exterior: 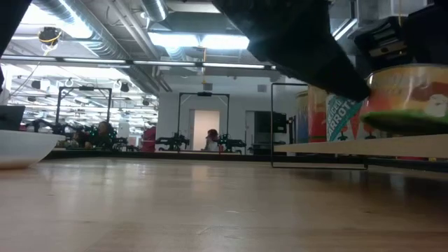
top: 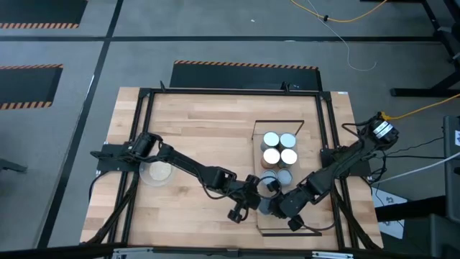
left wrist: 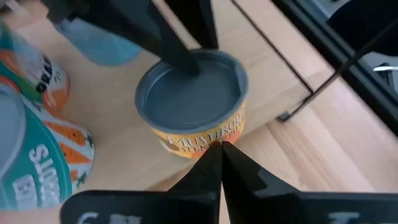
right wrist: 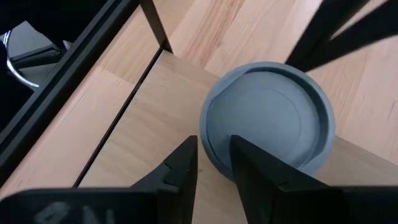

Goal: Pick and place cans onto a shelf
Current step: Put the yellow can onto the shelf

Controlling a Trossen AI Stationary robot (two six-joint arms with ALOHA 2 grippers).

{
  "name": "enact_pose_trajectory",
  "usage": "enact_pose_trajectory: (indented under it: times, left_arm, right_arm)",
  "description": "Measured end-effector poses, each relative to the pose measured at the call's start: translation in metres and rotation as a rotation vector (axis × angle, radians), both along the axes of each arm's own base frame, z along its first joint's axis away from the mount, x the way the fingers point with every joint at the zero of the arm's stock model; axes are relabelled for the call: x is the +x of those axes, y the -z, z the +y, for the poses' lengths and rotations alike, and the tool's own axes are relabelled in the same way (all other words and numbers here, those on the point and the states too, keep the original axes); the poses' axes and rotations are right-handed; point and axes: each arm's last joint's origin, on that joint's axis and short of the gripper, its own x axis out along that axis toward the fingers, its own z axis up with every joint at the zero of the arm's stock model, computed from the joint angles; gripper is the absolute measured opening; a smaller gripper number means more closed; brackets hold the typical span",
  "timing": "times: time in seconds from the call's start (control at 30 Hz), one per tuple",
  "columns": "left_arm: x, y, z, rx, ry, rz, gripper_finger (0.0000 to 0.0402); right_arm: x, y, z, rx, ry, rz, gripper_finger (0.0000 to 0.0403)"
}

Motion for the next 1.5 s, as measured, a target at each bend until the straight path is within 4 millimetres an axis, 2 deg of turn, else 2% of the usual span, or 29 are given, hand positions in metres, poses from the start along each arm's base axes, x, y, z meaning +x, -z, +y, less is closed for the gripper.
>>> enact_pose_trajectory:
  times: [0.23,0.67,0.97,1.1,1.5]
  left_arm:
    - [0.002,-0.002,0.000,0.008,0.016,-0.034,0.0001]
    - [0.003,-0.003,-0.001,0.006,0.017,-0.047,0.0001]
    - [0.005,0.004,0.001,0.013,-0.002,-0.036,0.0001]
    - [0.007,0.012,0.004,0.053,-0.041,-0.025,0.0001]
    - [0.011,0.010,0.016,0.081,-0.107,-0.051,0.0001]
  right_arm:
    - [-0.007,-0.012,-0.006,-0.003,0.002,0.000,0.0101]
    - [-0.011,-0.012,-0.009,-0.043,-0.008,0.040,0.0101]
    - [0.002,-0.046,0.003,0.049,-0.071,-0.036,0.0101]
    - [0.001,-0.045,0.004,0.071,-0.082,-0.019,0.0101]
    - [-0.001,-0.042,0.004,0.095,-0.062,0.033,0.0101]
